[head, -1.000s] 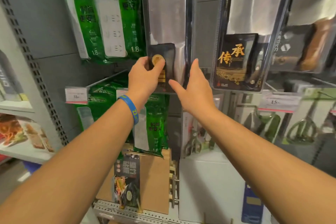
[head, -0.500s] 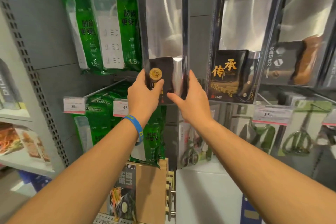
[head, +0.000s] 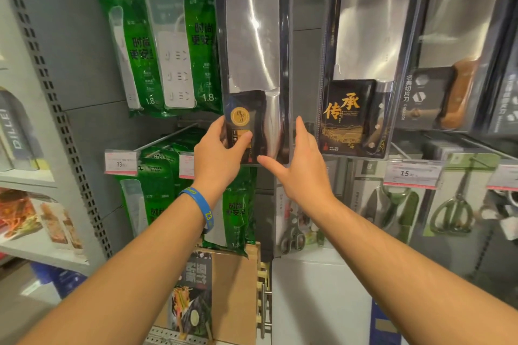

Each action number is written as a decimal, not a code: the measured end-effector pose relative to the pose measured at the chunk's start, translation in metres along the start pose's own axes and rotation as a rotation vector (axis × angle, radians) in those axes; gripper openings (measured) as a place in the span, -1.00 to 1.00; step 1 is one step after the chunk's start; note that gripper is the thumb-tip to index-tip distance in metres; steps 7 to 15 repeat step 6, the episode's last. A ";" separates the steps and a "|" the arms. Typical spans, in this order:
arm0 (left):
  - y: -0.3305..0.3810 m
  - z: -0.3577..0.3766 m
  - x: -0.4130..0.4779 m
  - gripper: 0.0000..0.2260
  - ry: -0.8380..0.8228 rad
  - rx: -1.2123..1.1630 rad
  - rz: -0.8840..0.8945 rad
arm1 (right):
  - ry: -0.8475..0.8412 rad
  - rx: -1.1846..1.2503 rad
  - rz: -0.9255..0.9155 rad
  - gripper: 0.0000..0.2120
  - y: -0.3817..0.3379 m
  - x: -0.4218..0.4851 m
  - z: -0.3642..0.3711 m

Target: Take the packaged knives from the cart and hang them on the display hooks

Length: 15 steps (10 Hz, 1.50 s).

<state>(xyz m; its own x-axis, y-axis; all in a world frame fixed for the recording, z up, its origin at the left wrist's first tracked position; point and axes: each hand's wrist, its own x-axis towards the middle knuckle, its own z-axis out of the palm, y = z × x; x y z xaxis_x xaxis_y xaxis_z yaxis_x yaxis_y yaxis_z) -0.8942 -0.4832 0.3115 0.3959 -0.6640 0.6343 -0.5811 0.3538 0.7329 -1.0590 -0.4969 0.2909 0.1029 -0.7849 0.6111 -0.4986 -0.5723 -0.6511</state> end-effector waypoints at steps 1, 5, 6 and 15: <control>0.000 -0.006 -0.004 -0.45 -0.013 -0.013 -0.020 | 0.004 0.004 0.006 0.04 -0.001 -0.009 -0.002; -0.007 -0.018 -0.015 -0.42 -0.025 -0.051 -0.061 | 0.022 0.031 0.017 -0.04 0.007 -0.031 -0.005; -0.006 -0.018 -0.025 -0.46 -0.028 -0.082 -0.111 | 0.086 0.106 0.061 -0.15 0.009 -0.037 -0.008; -0.006 -0.018 -0.025 -0.46 -0.028 -0.082 -0.111 | 0.086 0.106 0.061 -0.15 0.009 -0.037 -0.008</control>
